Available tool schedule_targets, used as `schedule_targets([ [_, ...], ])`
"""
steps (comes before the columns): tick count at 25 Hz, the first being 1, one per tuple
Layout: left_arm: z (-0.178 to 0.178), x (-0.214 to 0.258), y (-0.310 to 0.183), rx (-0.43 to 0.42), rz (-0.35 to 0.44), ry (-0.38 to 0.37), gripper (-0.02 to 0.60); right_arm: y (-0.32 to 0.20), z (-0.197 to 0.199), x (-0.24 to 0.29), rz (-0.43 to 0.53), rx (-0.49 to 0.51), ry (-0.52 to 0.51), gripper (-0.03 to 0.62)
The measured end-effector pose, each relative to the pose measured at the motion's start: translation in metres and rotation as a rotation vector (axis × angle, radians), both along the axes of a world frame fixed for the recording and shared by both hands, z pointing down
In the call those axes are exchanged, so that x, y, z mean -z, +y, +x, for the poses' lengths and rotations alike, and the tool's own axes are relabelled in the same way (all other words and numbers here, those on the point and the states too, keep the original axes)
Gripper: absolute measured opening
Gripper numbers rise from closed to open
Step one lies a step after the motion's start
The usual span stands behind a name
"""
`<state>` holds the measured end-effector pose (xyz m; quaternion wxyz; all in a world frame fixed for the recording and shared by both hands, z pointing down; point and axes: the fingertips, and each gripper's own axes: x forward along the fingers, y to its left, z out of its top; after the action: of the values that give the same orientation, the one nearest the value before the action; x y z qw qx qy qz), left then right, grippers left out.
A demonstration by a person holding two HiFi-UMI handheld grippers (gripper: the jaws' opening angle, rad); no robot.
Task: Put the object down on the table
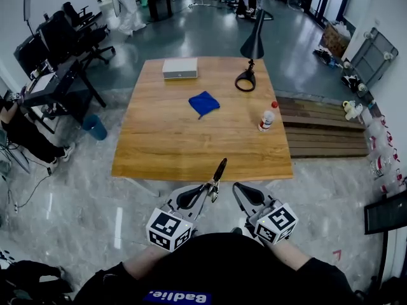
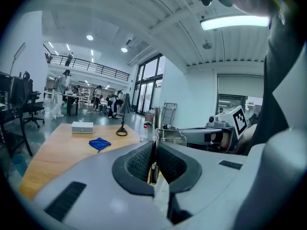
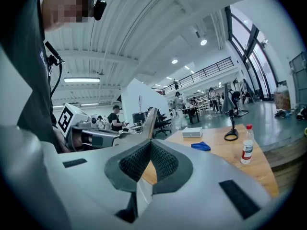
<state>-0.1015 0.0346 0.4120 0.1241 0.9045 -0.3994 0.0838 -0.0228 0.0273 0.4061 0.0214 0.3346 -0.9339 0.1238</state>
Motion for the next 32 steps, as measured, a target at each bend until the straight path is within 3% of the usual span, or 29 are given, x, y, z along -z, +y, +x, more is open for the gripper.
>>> schedule_targets([
  [14,0.024,-0.008,-0.012,0.015,-0.037,0.014,0.02,-0.005,0.024,-0.003,-0.003,0.01,-0.003,0.005],
  [32,0.076,-0.01,-0.037,0.119,-0.056,-0.015,0.02,-0.032,0.079,-0.002,0.019,0.087,-0.064,0.005],
])
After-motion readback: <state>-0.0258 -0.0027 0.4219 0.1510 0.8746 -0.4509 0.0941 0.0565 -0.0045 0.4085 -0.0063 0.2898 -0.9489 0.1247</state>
